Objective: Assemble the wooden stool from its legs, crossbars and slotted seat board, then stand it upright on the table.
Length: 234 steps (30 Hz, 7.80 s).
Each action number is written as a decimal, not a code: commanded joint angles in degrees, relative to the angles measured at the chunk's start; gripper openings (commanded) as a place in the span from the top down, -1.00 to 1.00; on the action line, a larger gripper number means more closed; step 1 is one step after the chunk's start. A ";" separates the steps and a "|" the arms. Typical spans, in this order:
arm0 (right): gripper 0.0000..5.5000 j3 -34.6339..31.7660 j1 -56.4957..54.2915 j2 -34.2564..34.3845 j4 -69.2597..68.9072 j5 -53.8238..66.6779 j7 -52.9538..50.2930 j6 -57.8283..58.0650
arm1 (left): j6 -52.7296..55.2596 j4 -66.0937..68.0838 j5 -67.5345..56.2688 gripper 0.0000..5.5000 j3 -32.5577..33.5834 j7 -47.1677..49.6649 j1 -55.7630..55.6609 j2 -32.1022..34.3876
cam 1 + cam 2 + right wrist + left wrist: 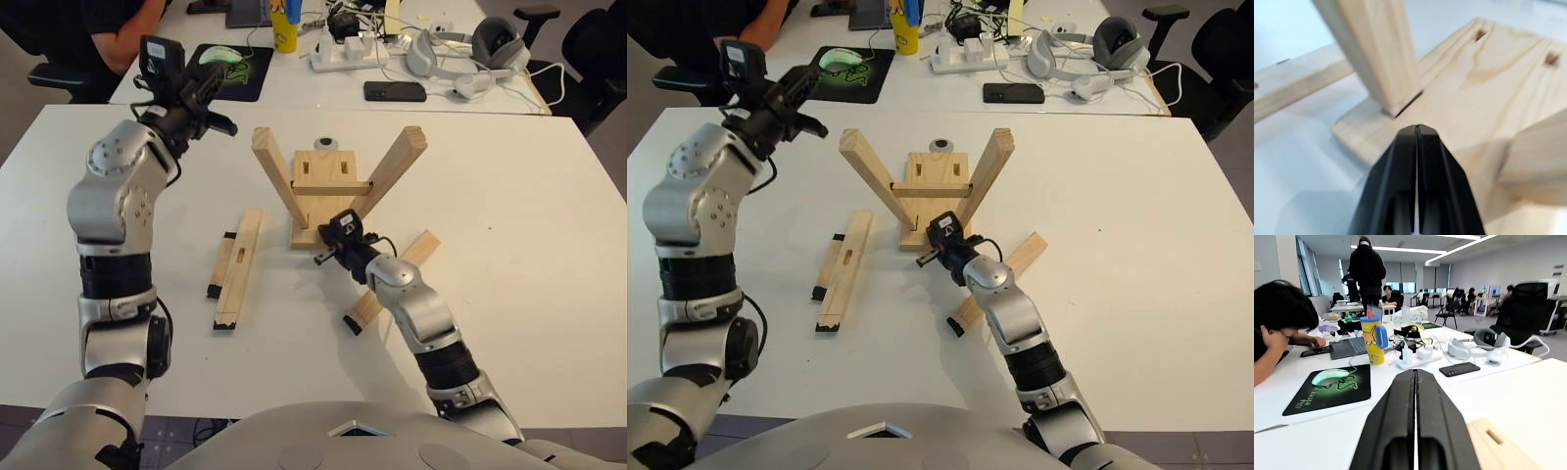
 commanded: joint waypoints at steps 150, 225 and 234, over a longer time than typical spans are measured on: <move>1.00 -8.41 -11.89 -16.91 21.99 -3.93 14.78 -15.57 | -14.98 -6.51 23.78 0.99 -1.40 11.03 14.75 -5.50; 1.00 -14.98 -5.30 -27.65 5.76 11.76 26.92 6.97 | -18.68 -2.25 22.77 0.99 0.56 9.80 16.64 -6.24; 1.00 -9.36 -1.12 -20.94 15.67 5.08 22.07 -4.86 | -18.30 -1.11 22.47 0.99 -0.11 8.24 15.40 -5.57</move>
